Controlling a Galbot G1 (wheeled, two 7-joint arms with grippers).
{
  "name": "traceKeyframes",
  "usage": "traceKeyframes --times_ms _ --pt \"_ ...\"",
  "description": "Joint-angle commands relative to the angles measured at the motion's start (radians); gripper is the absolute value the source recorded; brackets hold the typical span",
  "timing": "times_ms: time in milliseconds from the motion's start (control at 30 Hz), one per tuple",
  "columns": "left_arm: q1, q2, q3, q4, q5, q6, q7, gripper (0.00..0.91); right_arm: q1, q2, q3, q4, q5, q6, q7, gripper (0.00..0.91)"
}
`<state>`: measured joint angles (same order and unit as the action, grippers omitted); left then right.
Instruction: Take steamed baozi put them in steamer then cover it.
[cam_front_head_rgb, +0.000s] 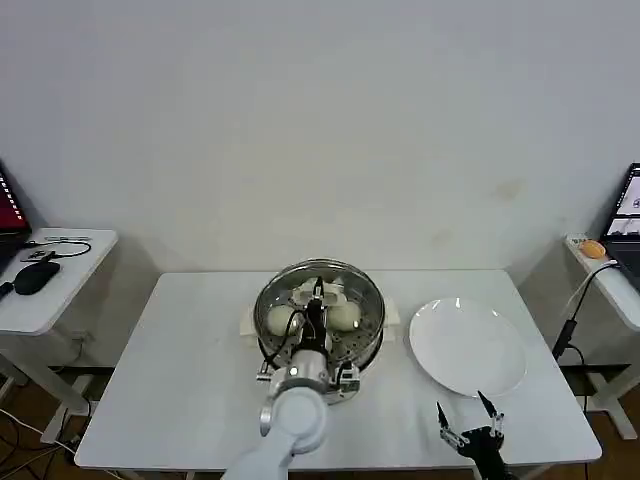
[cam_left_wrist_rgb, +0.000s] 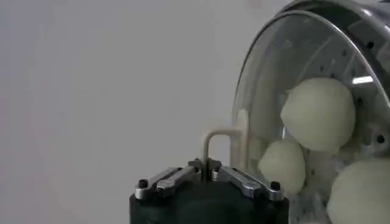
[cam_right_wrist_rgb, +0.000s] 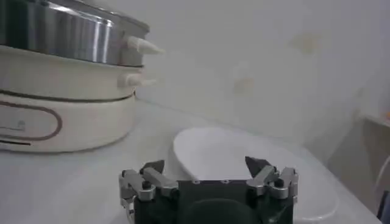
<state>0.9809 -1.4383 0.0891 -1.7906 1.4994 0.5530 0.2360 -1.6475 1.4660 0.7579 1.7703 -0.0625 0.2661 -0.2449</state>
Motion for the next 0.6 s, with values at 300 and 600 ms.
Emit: traceKeyframes --times_ms 300,600 --pt "0.028 0.001 -0.012 -0.015 -0.009 0.004 0.012 0.050 -0.003 0.002 -0.013 0.003 -0.005 0.000 -0.002 0.907" --pt "0.041 0.008 -0.017 -0.053 -0.027 0.006 0.005 0.907 -0.005 0.002 -0.014 0.007 -0.007 -0.001 -0.001 0.907"
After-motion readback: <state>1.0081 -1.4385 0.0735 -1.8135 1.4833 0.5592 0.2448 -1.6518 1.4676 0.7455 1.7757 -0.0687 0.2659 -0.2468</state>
